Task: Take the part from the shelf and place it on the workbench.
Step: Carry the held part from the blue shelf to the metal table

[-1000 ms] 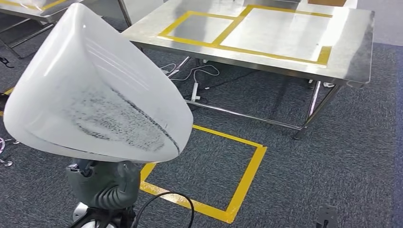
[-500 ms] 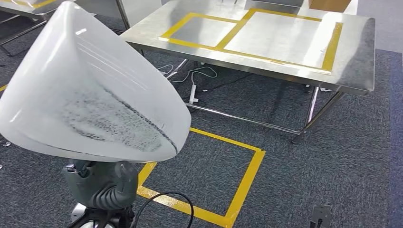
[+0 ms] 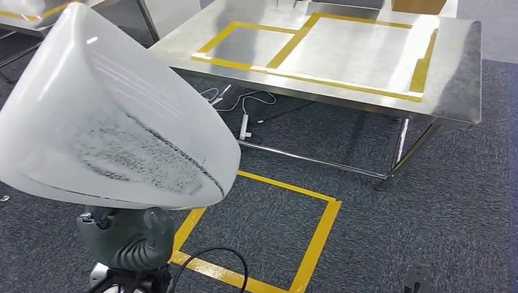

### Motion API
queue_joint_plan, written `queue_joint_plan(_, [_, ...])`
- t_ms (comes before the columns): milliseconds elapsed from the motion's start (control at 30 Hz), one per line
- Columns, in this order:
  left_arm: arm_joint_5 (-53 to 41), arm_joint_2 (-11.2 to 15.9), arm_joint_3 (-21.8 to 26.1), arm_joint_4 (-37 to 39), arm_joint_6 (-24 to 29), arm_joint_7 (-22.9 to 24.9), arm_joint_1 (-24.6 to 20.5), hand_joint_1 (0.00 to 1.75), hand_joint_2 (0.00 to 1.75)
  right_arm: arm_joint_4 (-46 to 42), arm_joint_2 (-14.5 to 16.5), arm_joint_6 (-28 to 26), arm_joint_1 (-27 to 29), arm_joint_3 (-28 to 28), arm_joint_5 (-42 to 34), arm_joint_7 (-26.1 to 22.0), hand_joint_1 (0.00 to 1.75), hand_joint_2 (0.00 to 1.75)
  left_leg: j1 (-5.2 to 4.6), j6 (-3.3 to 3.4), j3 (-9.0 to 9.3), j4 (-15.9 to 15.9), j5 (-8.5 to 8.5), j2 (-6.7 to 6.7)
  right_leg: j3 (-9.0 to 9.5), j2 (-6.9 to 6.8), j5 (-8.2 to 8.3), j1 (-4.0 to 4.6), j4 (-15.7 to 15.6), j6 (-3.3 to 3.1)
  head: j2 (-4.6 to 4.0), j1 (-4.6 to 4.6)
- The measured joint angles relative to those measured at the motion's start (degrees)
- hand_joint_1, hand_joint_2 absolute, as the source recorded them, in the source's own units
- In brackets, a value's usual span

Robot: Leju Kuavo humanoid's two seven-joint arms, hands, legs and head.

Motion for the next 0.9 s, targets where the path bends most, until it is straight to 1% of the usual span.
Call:
queue_joint_plan(33, [0.0, 0.0, 0.0, 0.0, 0.0, 0.0, 0.0, 1.75, 1.75, 0.0, 0.0, 0.0, 0.0, 0.0, 0.0, 0.0, 0.00, 0.00, 0.04, -0.06, -2.88, 3.8, -0.49, 0.00, 0.71, 0.05, -0.61, 0.01, 0.0, 0.01, 0.00, 0.02])
queue_joint_plan(67, [0.0, 0.0, 0.0, 0.0, 0.0, 0.0, 0.1, 1.75, 1.75, 0.0, 0.0, 0.0, 0.1, 0.0, 0.0, 0.0, 0.00, 0.00, 0.04, -0.01, -5.21, 6.1, 0.04, 0.00, 1.53, 0.14, -1.30, 0.01, 0.0, 0.07, 0.00, 0.03])
queue_joint_plan(100, [0.0, 0.1, 0.0, 0.0, 0.0, 0.0, 0.1, 1.75, 1.75, 0.0, 0.0, 0.0, 0.1, 0.0, 0.0, 0.0, 0.00, 0.00, 0.02, 0.16, -6.62, 6.3, 1.80, -0.01, 2.48, 0.28, -2.04, 0.01, 0.0, 0.16, 0.00, 0.02])
queue_joint_plan(133, [0.0, 0.1, 0.0, 0.0, 0.0, 0.0, 0.1, 1.75, 1.75, 0.0, 0.0, -0.1, 0.2, 0.0, 0.1, 0.0, 0.00, 0.00, -0.04, 0.45, -6.93, 4.2, 4.73, -0.02, 3.55, 0.43, -2.81, 0.01, -0.1, 0.23, 0.00, 0.03])
queue_joint_plan(167, [0.0, 0.1, 0.0, 0.0, 0.0, 0.0, 0.1, 1.75, 1.75, 0.0, 0.0, -0.1, 0.2, 0.0, 0.1, 0.0, 0.00, 0.00, -0.18, 0.84, -6.44, 0.6, 8.16, -0.04, 4.52, 0.56, -3.60, 0.00, -0.1, 0.33, 0.00, 0.02])
queue_joint_plan(200, [0.0, 0.2, 0.0, 0.0, 0.1, 0.0, 0.1, 1.75, 1.75, 0.0, 0.0, -0.1, 0.1, 0.0, 0.1, 0.0, 0.00, 0.00, -0.43, 1.27, -5.65, -2.4, 10.59, -0.08, 5.33, 0.65, -4.30, 0.01, -0.4, 0.49, -0.01, 0.05])
queue_joint_plan(233, [0.0, 0.2, 0.0, 0.0, 0.1, 0.0, 0.2, 1.75, 1.75, 0.0, 0.1, -0.2, 0.2, 0.0, 0.1, -0.1, 0.00, 0.00, -0.74, 1.75, -4.73, -5.0, 11.90, -0.10, 5.96, 0.72, -4.86, 0.00, -0.8, 0.77, -0.01, -0.01])
queue_joint_plan(267, [0.0, 0.2, 0.1, 0.0, 0.1, -0.1, 0.2, 1.75, 1.75, 0.0, 0.1, -0.2, 0.2, 0.0, 0.1, -0.1, 0.00, 0.00, -1.01, 2.21, -3.86, -6.7, 11.75, -0.11, 6.37, 0.67, -5.27, -0.03, -1.3, 1.11, -0.02, -0.10])
queue_joint_plan(333, [0.0, 0.2, 0.1, 0.0, 0.1, -0.2, 0.1, 1.75, 1.75, 0.0, 0.1, -0.2, 0.1, 0.0, 0.1, -0.1, 0.00, 0.00, -1.18, 2.86, -2.36, -9.0, 9.85, -0.08, 7.31, 0.42, -5.12, -0.04, -1.9, 1.93, -0.01, -0.26])
queue_joint_plan(367, [0.0, 0.1, 0.1, 0.0, 0.1, -0.2, 0.1, 1.75, 1.75, 0.0, 0.1, -0.2, 0.0, 0.0, 0.1, -0.1, 0.00, 0.00, -1.02, 3.02, -1.56, -10.1, 9.17, -0.11, 7.31, 0.26, -4.82, -0.05, -1.6, 2.20, 0.00, -0.22])
queue_joint_plan(400, [0.0, 0.1, 0.1, -0.1, 0.1, -0.2, 0.1, 1.75, 1.75, 0.0, 0.1, -0.3, -0.1, 0.0, 0.1, -0.2, 0.00, 0.00, -0.86, 3.16, -0.74, -11.0, 8.85, -0.15, 6.73, 0.20, -4.36, -0.02, -0.2, 2.34, 0.01, -0.17])
queue_joint_plan(433, [-0.1, 0.0, 0.1, -0.1, 0.1, -0.2, 0.1, 1.75, 1.75, 0.0, 0.1, -0.3, -0.3, 0.0, 0.1, -0.2, 0.00, 0.00, -0.73, 3.31, 0.20, -11.7, 8.66, -0.21, 5.13, 0.20, -4.16, 0.02, 2.3, 2.32, 0.01, -0.09])
queue_joint_plan(467, [-0.1, 0.0, 0.1, -0.1, 0.0, -0.2, 0.0, 1.75, 1.75, 0.0, 0.0, -0.3, -0.3, 0.1, 0.1, -0.1, 0.00, 0.00, -0.62, 3.41, 1.12, -12.4, 8.37, -0.24, 2.64, 0.22, -4.45, 0.07, 5.8, 2.21, 0.01, -0.04])
queue_joint_plan(500, [0.0, 0.0, 0.1, -0.1, 0.0, -0.2, 0.0, 1.75, 1.75, 0.0, 0.0, -0.3, -0.3, 0.1, 0.1, -0.1, 0.00, 0.00, -0.62, 3.52, 1.98, -12.8, 7.94, -0.25, -0.28, 0.25, -5.41, 0.20, 9.5, 2.10, 0.00, 0.01])
queue_joint_plan(533, [0.0, 0.0, 0.1, -0.1, 0.0, -0.2, 0.0, 1.75, 1.75, 0.0, 0.0, -0.3, -0.1, 0.1, 0.1, -0.1, 0.00, 0.00, -0.61, 3.55, 2.86, -13.1, 7.39, -0.30, -3.23, 0.28, -7.10, 0.29, 12.5, 2.09, 0.00, 0.05])
queue_joint_plan(567, [0.0, 0.0, 0.1, -0.1, 0.0, -0.2, 0.0, 1.75, 1.75, 0.0, 0.0, -0.3, 0.0, 0.1, 0.1, -0.1, 0.00, 0.00, -0.60, 3.52, 3.83, -13.2, 6.69, -0.36, -5.73, 0.30, -9.05, 0.33, 14.1, 2.21, 0.00, 0.09])
queue_joint_plan(600, [0.0, 0.0, 0.1, -0.1, -0.1, -0.2, 0.0, 1.75, 1.75, 0.0, 0.0, -0.3, 0.2, 0.0, 0.1, -0.1, 0.00, 0.00, -0.59, 3.44, 5.00, -13.3, 5.83, -0.43, -7.57, 0.30, -10.57, 0.33, 14.2, 2.35, 0.00, 0.13])
queue_joint_plan(633, [0.0, 0.0, 0.0, -0.1, -0.1, -0.2, 0.0, 1.75, 1.75, 0.0, 0.0, -0.3, 0.3, 0.0, 0.1, -0.1, 0.00, 0.00, -0.57, 3.32, 6.35, -13.3, 4.84, -0.48, -8.69, 0.28, -10.68, 0.26, 12.8, 2.51, 0.00, 0.13])
queue_joint_plan(667, [0.0, 0.0, 0.0, -0.1, -0.1, -0.2, 0.0, 1.75, 1.75, 0.0, 0.0, -0.3, 0.4, 0.0, 0.1, -0.1, 0.00, 0.00, -0.55, 3.17, 7.79, -13.3, 3.75, -0.46, -9.24, 0.20, -8.77, 0.12, 10.3, 2.71, 0.00, 0.13])
queue_joint_plan(700, [0.1, 0.0, 0.0, -0.1, -0.2, -0.2, 0.0, 1.75, 1.75, 0.1, 0.0, -0.3, 0.6, 0.0, 0.1, -0.1, 0.00, 0.00, -0.62, 2.96, 9.06, -13.3, 2.59, -0.41, -9.58, -0.06, -4.21, -0.05, 7.0, 2.92, -0.01, 0.18])
queue_joint_plan(733, [0.2, 0.0, -0.1, -0.1, -0.2, -0.2, 0.0, 1.75, 1.75, 0.1, 0.0, -0.3, 0.7, 0.0, 0.1, -0.1, 0.00, 0.00, -0.70, 2.77, 10.10, -13.1, 1.48, -0.44, -9.74, -0.46, 0.24, -0.15, 4.4, 2.85, -0.01, 0.18])
queue_joint_plan(767, [0.3, 0.0, -0.1, 0.0, -0.3, -0.2, 0.0, 1.75, 1.75, 0.1, 0.0, -0.3, 0.8, 0.0, 0.1, 0.0, 0.00, 0.00, -0.81, 2.51, 10.72, -13.0, 0.48, -0.46, -9.62, -0.69, 3.91, -0.11, 2.7, 2.62, -0.01, 0.10])
queue_joint_plan(800, [0.3, 0.0, -0.2, 0.0, -0.4, -0.2, -0.1, 1.75, 1.75, 0.2, 0.0, -0.3, 0.7, 0.0, 0.1, 0.0, 0.00, 0.00, -0.84, 2.22, 11.25, -12.9, -0.20, -0.49, -9.48, -0.82, 6.00, -0.01, 1.8, 2.19, -0.01, 0.00])
queue_joint_plan(833, [0.4, -0.1, -0.2, 0.0, -0.4, -0.2, -0.2, 1.75, 1.75, 0.2, 0.0, -0.3, 0.5, 0.0, 0.1, 0.0, 0.00, 0.00, -0.78, 1.95, 11.66, -12.8, -0.47, -0.53, -9.07, -0.72, 5.78, 0.18, 1.8, 1.58, 0.00, -0.12])
queue_joint_plan(867, [0.4, -0.1, -0.2, 0.0, -0.4, -0.3, -0.3, 1.75, 1.75, 0.1, 0.0, -0.3, 0.3, 0.0, 0.1, 0.0, 0.00, 0.00, -0.65, 1.63, 11.62, -12.0, -0.28, -0.50, -8.37, -0.41, 5.45, 0.24, 1.7, 1.11, 0.00, -0.15])
queue_joint_plan(900, [0.4, -0.2, -0.2, 0.0, -0.5, -0.3, -0.5, 1.75, 1.75, 0.1, 0.0, -0.3, 0.2, 0.0, 0.1, 0.0, 0.00, 0.00, -0.51, 1.35, 11.07, -10.2, 0.41, -0.47, -7.73, -0.25, 5.00, 0.21, 1.5, 0.69, 0.00, -0.14])
